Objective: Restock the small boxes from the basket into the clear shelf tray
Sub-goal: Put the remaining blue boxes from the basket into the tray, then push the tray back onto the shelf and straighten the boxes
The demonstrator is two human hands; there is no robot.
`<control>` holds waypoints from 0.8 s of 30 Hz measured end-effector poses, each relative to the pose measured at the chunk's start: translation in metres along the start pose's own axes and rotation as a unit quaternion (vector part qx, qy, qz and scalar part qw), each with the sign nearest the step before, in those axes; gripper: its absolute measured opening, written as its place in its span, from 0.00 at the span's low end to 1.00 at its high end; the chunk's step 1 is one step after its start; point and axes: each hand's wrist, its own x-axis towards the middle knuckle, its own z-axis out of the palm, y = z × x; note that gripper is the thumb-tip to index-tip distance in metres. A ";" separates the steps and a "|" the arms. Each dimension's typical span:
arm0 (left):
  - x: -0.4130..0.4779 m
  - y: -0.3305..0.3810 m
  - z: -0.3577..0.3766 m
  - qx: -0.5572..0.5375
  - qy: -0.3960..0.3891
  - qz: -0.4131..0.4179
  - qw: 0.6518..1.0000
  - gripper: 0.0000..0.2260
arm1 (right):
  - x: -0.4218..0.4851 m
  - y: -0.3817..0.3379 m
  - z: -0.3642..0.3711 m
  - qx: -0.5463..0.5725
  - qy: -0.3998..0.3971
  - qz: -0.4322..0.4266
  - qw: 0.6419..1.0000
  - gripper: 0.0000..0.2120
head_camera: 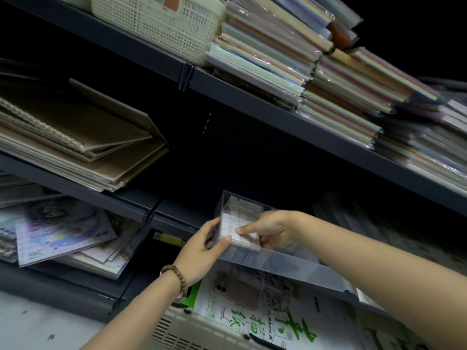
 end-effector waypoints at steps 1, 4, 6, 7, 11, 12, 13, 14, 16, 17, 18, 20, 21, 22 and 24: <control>0.000 0.000 0.000 -0.002 -0.002 -0.002 1.000 0.26 | -0.001 -0.001 0.000 -0.011 -0.003 0.001 1.000 0.34; -0.002 0.001 0.000 -0.013 0.003 -0.004 1.000 0.26 | -0.001 -0.005 0.002 -0.029 -0.006 0.004 1.000 0.32; -0.002 0.001 0.001 -0.023 0.006 -0.007 1.000 0.25 | -0.001 -0.002 0.003 -0.010 -0.002 -0.005 1.000 0.34; -0.002 0.001 0.001 -0.026 0.008 -0.007 1.000 0.25 | -0.002 0.001 0.002 0.004 0.004 -0.020 1.000 0.35; 0.005 0.002 -0.003 0.005 0.014 -0.007 1.000 0.25 | -0.017 0.024 -0.009 0.120 0.032 -0.119 0.985 0.32; 0.008 0.002 -0.004 0.015 0.013 -0.011 1.000 0.27 | -0.022 0.034 -0.011 0.156 0.043 -0.149 0.976 0.31; 0.012 0.002 -0.006 0.022 0.012 -0.015 1.000 0.29 | -0.028 0.046 -0.012 0.186 0.066 -0.178 0.964 0.29; 0.017 0.002 -0.007 0.026 0.011 -0.019 0.999 0.30 | -0.034 0.060 -0.011 0.210 0.104 -0.204 0.951 0.28; 0.030 0.005 -0.008 0.024 0.009 -0.026 0.999 0.34 | -0.041 0.093 -0.005 0.235 0.217 -0.242 0.916 0.23; 0.038 0.007 -0.008 0.027 0.007 -0.029 0.999 0.35 | -0.042 0.110 0.002 0.243 0.274 -0.254 0.895 0.21; 0.049 0.009 -0.007 0.036 0.006 -0.029 0.999 0.37 | -0.042 0.125 0.010 0.247 0.319 -0.258 0.878 0.20; 0.071 0.011 -0.003 0.053 0.010 -0.037 0.998 0.35 | -0.041 0.146 0.027 0.241 0.364 -0.234 0.869 0.26; 0.082 0.012 0.001 0.054 0.017 -0.046 0.997 0.34 | -0.039 0.152 0.036 0.239 0.368 -0.214 0.873 0.33; 0.091 0.012 0.004 0.047 0.028 -0.054 0.997 0.33 | -0.037 0.155 0.045 0.239 0.365 -0.200 0.877 0.39; 0.102 0.012 0.010 0.018 0.056 -0.065 0.996 0.30 | -0.031 0.156 0.059 0.244 0.352 -0.200 0.881 0.48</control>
